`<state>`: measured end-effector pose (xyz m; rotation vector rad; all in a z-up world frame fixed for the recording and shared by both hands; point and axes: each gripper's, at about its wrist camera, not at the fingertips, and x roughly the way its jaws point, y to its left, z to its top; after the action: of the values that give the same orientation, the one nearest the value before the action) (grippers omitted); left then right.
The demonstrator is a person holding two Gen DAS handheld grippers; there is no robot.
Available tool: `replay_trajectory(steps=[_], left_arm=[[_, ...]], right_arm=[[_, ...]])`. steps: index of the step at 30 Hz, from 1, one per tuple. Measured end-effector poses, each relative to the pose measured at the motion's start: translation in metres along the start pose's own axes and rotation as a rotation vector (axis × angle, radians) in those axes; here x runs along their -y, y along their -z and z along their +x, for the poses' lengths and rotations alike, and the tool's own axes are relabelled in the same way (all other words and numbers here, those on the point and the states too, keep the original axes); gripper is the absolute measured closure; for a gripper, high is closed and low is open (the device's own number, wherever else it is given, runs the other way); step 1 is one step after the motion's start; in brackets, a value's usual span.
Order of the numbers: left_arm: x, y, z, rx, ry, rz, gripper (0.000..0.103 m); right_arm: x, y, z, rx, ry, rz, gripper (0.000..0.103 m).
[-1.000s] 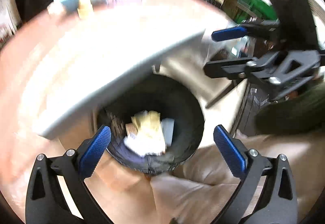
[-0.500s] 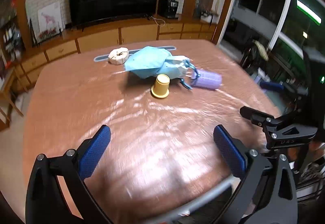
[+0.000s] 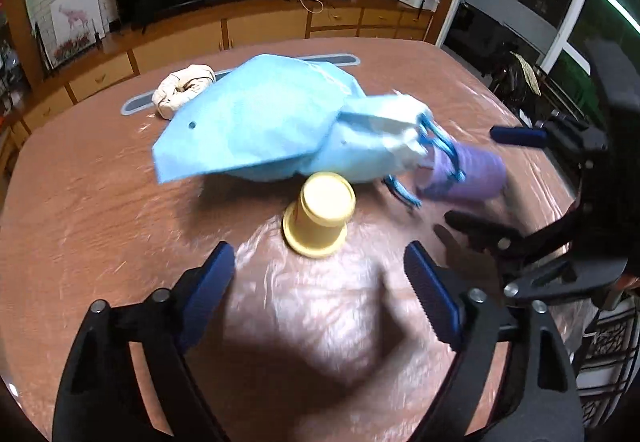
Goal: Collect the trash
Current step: 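Grasp the gold-lidded cup with the left tool while the right tool grasps the purple roller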
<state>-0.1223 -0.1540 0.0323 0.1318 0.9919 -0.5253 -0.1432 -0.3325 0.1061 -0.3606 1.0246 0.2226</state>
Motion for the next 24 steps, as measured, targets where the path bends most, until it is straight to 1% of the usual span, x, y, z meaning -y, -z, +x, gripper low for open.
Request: replay_trajectory(steps=[1, 3, 4, 6, 8, 13, 14, 15, 16, 17, 18, 19, 20, 22, 24], left_arm=[[-0.001, -0.002, 0.002, 0.003, 0.002, -0.003, 0.023], [-0.002, -0.006, 0.007, 0.004, 0.006, -0.002, 0.027], [-0.002, -0.006, 0.009, 0.001, 0.007, 0.000, 0.032], [0.000, -0.007, 0.012, -0.008, 0.011, 0.001, 0.040], [0.003, -0.007, 0.013, -0.004, 0.009, -0.003, 0.040], [0.001, -0.008, 0.016, 0.004, 0.036, -0.039, 0.040], [0.001, -0.009, 0.016, 0.005, 0.040, -0.041, 0.042], [0.001, -0.008, 0.015, 0.006, 0.042, -0.042, 0.048], [0.000, -0.009, 0.016, 0.007, 0.044, -0.042, 0.051], [-0.001, -0.008, 0.015, 0.008, 0.047, -0.043, 0.052], [-0.002, -0.008, 0.015, 0.010, 0.049, -0.044, 0.059], [-0.002, -0.007, 0.014, 0.012, 0.051, -0.048, 0.064], [-0.003, -0.007, 0.014, 0.014, 0.054, -0.053, 0.064], [-0.004, -0.007, 0.013, 0.017, 0.057, -0.062, 0.065], [-0.005, -0.005, 0.009, 0.022, 0.067, -0.066, 0.066]], right_arm=[[0.001, -0.002, 0.004, -0.007, -0.014, -0.006, 0.017], [0.004, -0.005, 0.007, -0.004, -0.046, -0.004, 0.020], [0.005, -0.006, 0.008, -0.005, -0.056, -0.002, 0.021], [0.007, -0.009, 0.008, -0.004, -0.085, 0.002, 0.028], [0.009, -0.011, 0.010, -0.003, -0.104, 0.011, 0.031], [0.020, -0.009, 0.010, -0.002, -0.158, 0.073, 0.032], [0.022, -0.008, 0.009, 0.004, -0.170, 0.085, 0.033], [0.024, -0.008, 0.009, 0.008, -0.182, 0.090, 0.039], [0.022, -0.006, 0.007, 0.008, -0.194, 0.093, 0.043], [0.024, -0.004, 0.007, 0.006, -0.206, 0.096, 0.049], [0.024, -0.003, 0.007, 0.004, -0.220, 0.101, 0.055], [0.025, -0.002, 0.007, 0.000, -0.237, 0.109, 0.057], [0.026, -0.001, 0.008, -0.004, -0.258, 0.122, 0.059], [0.028, 0.001, 0.005, 0.000, -0.289, 0.152, 0.060], [0.032, 0.004, 0.001, 0.008, -0.341, 0.199, 0.060]])
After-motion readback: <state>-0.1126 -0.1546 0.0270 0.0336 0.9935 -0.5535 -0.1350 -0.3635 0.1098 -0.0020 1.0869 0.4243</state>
